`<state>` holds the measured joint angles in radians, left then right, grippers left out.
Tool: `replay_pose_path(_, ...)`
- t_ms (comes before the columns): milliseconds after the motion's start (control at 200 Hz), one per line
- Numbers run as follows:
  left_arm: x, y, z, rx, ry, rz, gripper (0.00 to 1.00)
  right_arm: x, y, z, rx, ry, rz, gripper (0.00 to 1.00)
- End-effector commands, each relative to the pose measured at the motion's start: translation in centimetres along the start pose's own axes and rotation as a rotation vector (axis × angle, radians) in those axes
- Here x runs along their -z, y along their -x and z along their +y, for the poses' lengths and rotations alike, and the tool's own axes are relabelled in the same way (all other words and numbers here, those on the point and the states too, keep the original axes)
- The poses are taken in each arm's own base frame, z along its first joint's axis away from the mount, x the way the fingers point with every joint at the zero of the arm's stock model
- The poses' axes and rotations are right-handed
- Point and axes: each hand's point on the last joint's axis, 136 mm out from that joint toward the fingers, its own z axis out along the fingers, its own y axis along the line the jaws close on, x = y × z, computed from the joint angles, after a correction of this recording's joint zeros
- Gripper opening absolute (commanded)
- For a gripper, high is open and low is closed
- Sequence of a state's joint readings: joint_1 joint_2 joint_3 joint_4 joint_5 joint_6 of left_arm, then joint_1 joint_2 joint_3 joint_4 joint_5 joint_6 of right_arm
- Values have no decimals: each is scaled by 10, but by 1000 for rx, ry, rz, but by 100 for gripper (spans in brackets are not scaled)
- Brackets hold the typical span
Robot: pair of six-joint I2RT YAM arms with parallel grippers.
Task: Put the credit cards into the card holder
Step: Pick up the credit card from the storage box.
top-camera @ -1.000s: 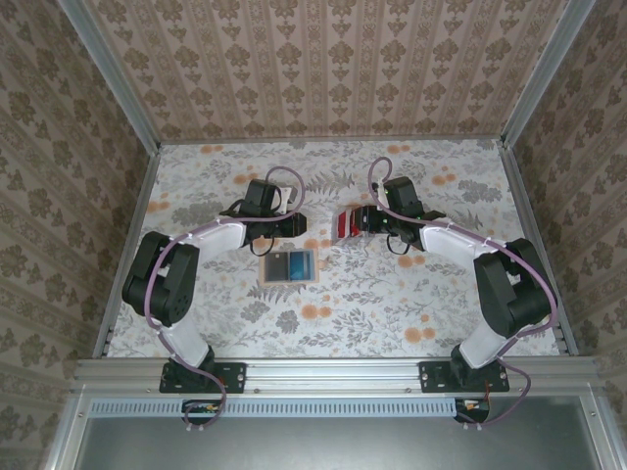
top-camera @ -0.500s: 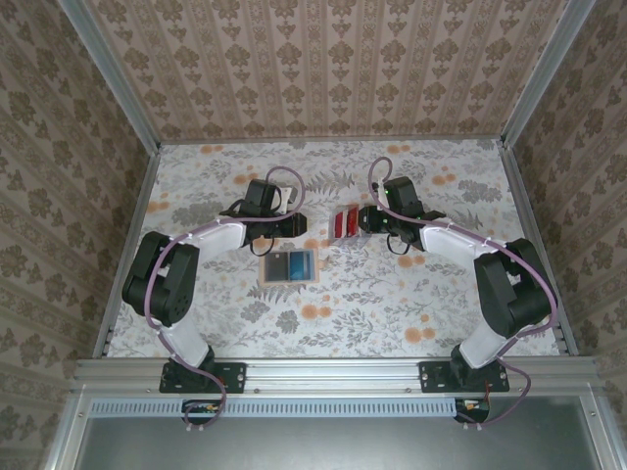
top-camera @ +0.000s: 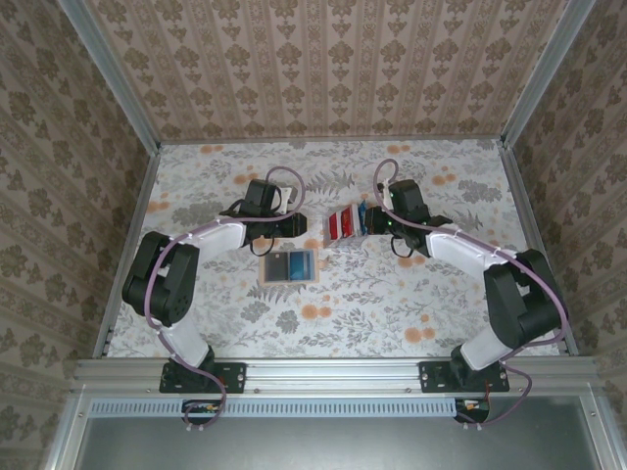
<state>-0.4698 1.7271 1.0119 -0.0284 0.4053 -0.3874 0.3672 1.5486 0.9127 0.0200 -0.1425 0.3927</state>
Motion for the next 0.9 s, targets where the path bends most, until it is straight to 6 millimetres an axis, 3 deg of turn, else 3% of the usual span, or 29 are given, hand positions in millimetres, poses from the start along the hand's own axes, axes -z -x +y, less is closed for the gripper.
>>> replay_pose_path(0, -3, -5, 3, -14, -9, 20, 25, 11, 12, 3, 7, 6, -59, 9)
replay_pose_path(550, 2, -1, 4, -28, 16, 10, 25, 33, 21, -2, 8, -24, -160, 7)
replay_pose_path(685, 7, 0, 4, -35, 29, 2, 25, 35, 22, 6, -1, 22, -166, 7)
replay_pose_path(715, 9, 0, 5, -36, 36, -2, 25, 47, 30, 13, 2, 47, -205, 7)
replay_pose_path(895, 21, 7, 20, 20, 48, -34, 25, 69, 40, 31, -5, 107, -230, 8)
